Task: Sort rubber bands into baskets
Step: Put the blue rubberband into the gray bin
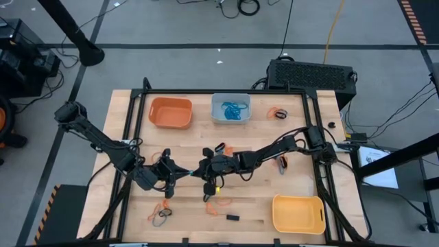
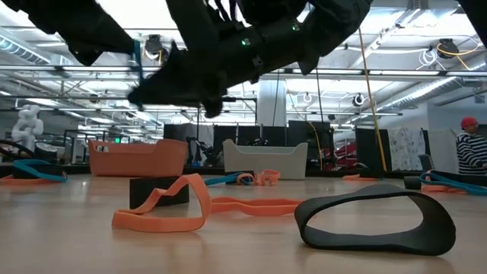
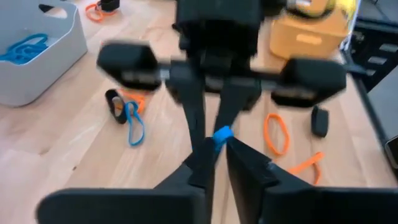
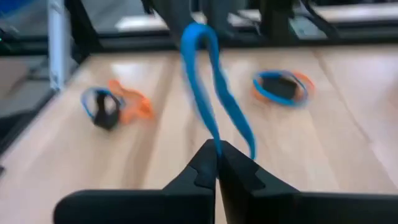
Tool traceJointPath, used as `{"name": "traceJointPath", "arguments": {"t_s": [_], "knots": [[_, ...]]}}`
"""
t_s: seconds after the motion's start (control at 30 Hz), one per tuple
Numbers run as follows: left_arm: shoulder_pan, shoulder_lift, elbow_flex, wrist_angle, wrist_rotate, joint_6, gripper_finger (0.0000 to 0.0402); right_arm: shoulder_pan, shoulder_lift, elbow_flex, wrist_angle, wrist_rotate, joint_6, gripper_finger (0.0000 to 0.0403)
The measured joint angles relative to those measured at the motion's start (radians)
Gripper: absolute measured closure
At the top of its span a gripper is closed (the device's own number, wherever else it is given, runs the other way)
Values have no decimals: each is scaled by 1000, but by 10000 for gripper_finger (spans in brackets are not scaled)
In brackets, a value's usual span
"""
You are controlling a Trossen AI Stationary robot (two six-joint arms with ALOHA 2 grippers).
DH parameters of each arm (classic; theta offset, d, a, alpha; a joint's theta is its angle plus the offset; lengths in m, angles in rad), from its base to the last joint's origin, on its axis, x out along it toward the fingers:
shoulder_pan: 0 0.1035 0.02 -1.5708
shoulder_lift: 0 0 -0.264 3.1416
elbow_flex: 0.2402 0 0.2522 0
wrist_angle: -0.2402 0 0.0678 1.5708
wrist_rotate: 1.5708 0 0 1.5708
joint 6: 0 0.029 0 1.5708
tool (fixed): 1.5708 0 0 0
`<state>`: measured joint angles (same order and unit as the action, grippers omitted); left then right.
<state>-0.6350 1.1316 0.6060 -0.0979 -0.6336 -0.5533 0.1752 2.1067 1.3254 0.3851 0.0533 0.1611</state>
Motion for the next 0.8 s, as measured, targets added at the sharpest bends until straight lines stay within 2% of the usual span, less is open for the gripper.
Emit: {"name": "traceJointPath", "arguments": {"t_s": [0.23,0.33,0.57,0.8], "knots": [[31,0,0,-58,-15,-58,271,-40,-105,0,-224,0,11,401],[76,0,0,-125,-22,-163,247,-84,-155,0,-349,1,3,402],[218,-3,0,-339,-21,-182,238,-256,-251,1,-591,-4,0,402],[397,-5,0,-364,-25,2,238,-487,-283,1,-745,-5,14,403]]}}
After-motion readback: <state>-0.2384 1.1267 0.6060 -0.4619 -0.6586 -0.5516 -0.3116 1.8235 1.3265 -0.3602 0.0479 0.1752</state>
